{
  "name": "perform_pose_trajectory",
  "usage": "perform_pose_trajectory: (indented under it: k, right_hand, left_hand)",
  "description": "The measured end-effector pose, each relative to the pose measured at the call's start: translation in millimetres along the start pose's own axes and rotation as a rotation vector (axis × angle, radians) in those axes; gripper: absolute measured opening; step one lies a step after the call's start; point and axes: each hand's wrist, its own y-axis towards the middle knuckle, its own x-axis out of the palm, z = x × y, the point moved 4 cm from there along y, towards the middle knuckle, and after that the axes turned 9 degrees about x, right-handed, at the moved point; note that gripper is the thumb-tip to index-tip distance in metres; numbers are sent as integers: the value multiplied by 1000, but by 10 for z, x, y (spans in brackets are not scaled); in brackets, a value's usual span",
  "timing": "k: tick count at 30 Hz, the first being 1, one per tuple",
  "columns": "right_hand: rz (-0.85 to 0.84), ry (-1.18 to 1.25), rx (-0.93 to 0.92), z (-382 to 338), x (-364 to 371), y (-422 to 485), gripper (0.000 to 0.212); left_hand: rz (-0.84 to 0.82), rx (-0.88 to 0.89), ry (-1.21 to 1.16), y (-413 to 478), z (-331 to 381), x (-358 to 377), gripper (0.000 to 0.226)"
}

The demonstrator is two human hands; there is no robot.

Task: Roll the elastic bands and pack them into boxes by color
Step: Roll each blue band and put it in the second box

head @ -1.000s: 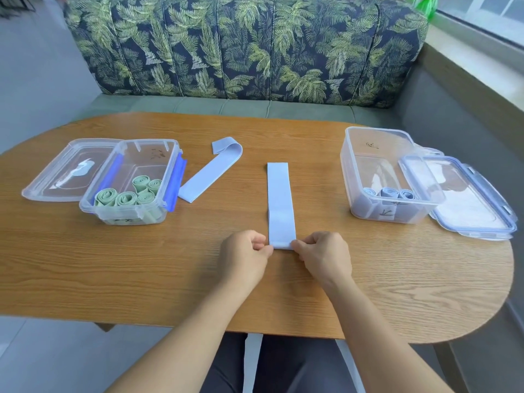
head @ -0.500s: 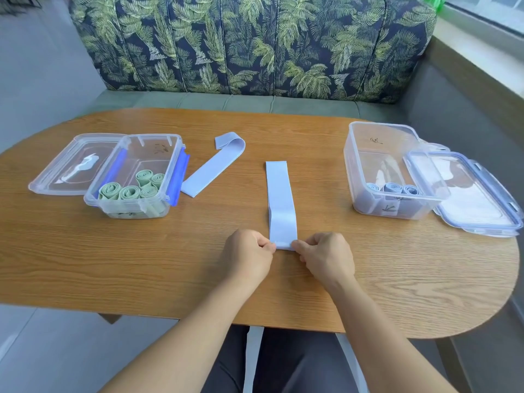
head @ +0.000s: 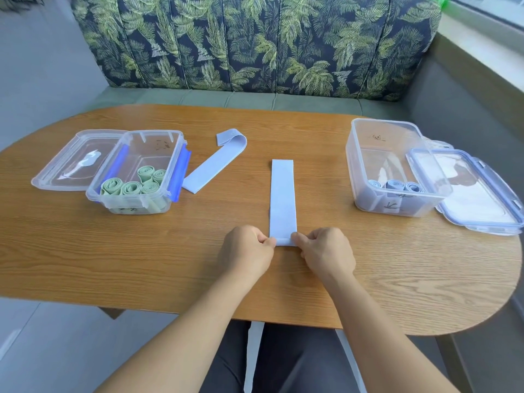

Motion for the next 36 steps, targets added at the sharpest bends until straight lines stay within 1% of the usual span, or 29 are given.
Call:
perform_pose_trajectory:
  k: [8,17,20,23,27,31,34,36]
  right_hand:
    - [50,-48,43,-63,3,29,36]
    - [75,-62,44,-107,6,65,41]
    - [39,36,11,-56,4,68,45]
    - [4,129,-30,8,44,20,33]
    - [16,78,-30,-32,32,-26,21]
    - [10,58,-13,-62,-2,-32,20]
    - [9,47,-11,-63,6,-19,21]
    - [6,50,-7,-74,10,4,21]
  left_hand:
    - [2,-61,39,102,11,-12,40]
    - [-14,-86,96,162,57,-27,38]
    - [-17,-80,113,184,59,-24,39]
    - [-17,-71,137,205,70,-23,38]
    - [-9,-49,150,210,89,-35,36]
    - [41,-1,63,178,13,-18,34]
    - [93,10,-140,80,-60,20,30]
    - [78,-22,-229,4,-43,40,29]
